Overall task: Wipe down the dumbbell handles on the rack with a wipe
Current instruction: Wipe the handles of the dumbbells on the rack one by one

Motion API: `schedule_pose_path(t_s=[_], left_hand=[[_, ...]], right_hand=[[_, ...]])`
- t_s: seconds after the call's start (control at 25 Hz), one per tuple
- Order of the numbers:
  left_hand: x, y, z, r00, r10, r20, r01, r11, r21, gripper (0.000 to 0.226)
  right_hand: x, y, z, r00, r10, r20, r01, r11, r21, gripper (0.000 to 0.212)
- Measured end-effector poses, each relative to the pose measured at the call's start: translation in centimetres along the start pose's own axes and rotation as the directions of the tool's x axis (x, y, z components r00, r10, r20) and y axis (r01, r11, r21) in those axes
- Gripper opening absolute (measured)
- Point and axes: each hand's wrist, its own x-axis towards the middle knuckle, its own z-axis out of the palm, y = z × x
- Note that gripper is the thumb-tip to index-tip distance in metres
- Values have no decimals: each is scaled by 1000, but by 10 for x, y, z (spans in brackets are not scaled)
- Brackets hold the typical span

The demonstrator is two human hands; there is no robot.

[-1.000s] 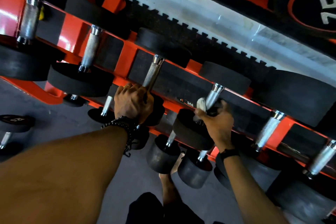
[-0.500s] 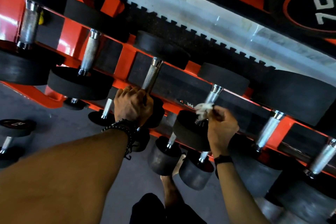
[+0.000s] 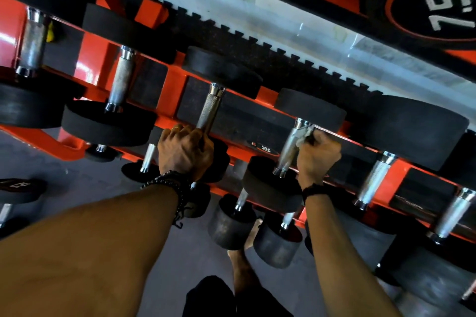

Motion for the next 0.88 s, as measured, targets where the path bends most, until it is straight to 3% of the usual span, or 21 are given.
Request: schedule_pose_path(t_s=[0.08,0.16,0.24,0.32,0.4,0.44,0.52,0.6,0.68,0.8,0.88], left_hand=[[-2,0,-1,1000,-8,13,8,1000,9,31],[-1,-1,-1,1000,-20,23,19,999,26,26],[0,0,-1,1000,-21,18,21,1000,22,22],[1,1,0,1000,-17,4,17,1000,11,21],[-1,1,0,1000,-21,11,21,1000,5,22],[-1,1,-1,1000,-22,17,22,1000,9,24],[-1,-1,-1,999,-22,27,21,1000,21,28],[0,0,-1,999,-18,36,18,1000,5,30],[1,0,-1,1000,-21,23,21,1000,2,30],[0,-1,-1,999,-20,41,20,1000,-5,33],[0,-2,-2,999,-29,44,29,1000,4,33]], right_hand=[[-31,11,-14,992,29,121,-18,995,-95,31],[-42,16,-25,950,118,291,-106,993,-55,35],[-11,12,-15,946,202,253,-222,974,52,35],[13,1,-2,965,211,155,-227,969,98,34],[-7,5,-2,966,213,148,-211,977,-26,40],[-26,13,-9,952,221,213,-210,975,-72,45],[-38,22,-20,883,285,374,-293,955,-37,39],[-4,14,-19,768,385,513,-511,850,128,19],[19,2,-12,686,248,684,-587,744,319,39],[-14,4,-15,559,152,815,-620,729,290,41],[-10,2,-15,496,198,846,-683,691,238,42]])
